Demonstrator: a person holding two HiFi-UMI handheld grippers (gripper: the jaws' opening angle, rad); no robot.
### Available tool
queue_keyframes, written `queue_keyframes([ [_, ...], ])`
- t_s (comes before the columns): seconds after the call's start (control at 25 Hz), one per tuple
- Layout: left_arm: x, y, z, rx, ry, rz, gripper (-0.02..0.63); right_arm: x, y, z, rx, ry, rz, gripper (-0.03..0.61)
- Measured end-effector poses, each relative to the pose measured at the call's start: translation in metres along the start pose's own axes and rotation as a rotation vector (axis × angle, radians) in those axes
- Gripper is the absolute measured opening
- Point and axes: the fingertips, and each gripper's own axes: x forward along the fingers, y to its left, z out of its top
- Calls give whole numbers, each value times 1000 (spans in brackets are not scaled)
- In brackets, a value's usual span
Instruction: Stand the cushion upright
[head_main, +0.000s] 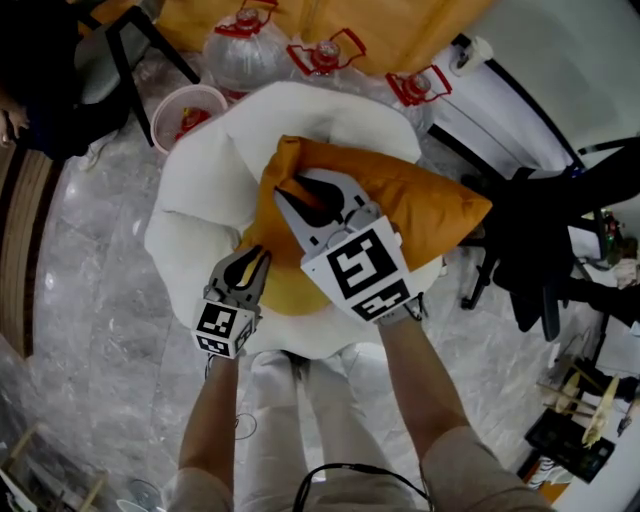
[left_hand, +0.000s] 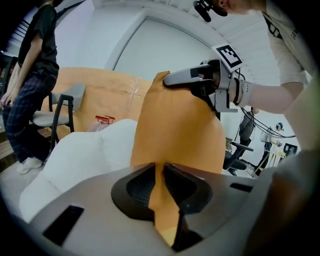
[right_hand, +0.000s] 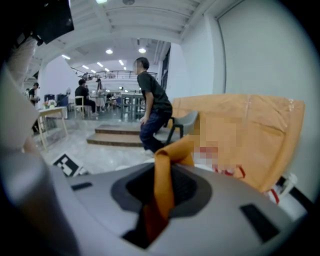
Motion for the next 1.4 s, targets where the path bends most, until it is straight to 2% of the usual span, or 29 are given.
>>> queue_keyframes([
  [0.2, 0, 7, -1, -9, 0, 13, 66, 17, 9, 7, -45, -11, 70, 77],
  [0.36, -4, 18, -10, -50, -7, 35, 66, 35, 27, 9, -121, -2, 115, 75],
  [0.56, 8, 29, -2, -74, -22, 30, 66, 59, -1, 1, -143, 35, 59, 75],
  [0.76, 22, 26, 40, -51, -138, -12, 66, 74, -36, -6, -124, 58, 28, 77],
  [0.88, 31, 25, 48, -60, -153, -22, 66, 83, -47, -10, -122, 59, 13, 77],
  [1.04, 42, 23, 44, -72, -115, -23, 66, 80, -56, -2, -129, 9, -12, 144],
  [1.12, 45, 24, 43, -83, -104, -13, 66, 67, -55, 10, -115, -66, -13, 238],
  [1.16, 47, 26, 43, -90, -100, -2, 66, 58, -54, 14, -102, -100, -9, 266],
  [1.28, 47, 32, 47, -77, -99, 44, 66, 25, -54, 4, -82, -136, -16, 277],
  [1.36, 41, 29, 59, -32, -140, 64, 66, -8, -67, -18, -34, -154, -87, 278],
  [1.4, 38, 26, 68, -12, -173, 64, 66, -29, -80, -36, 27, -153, -150, 278],
])
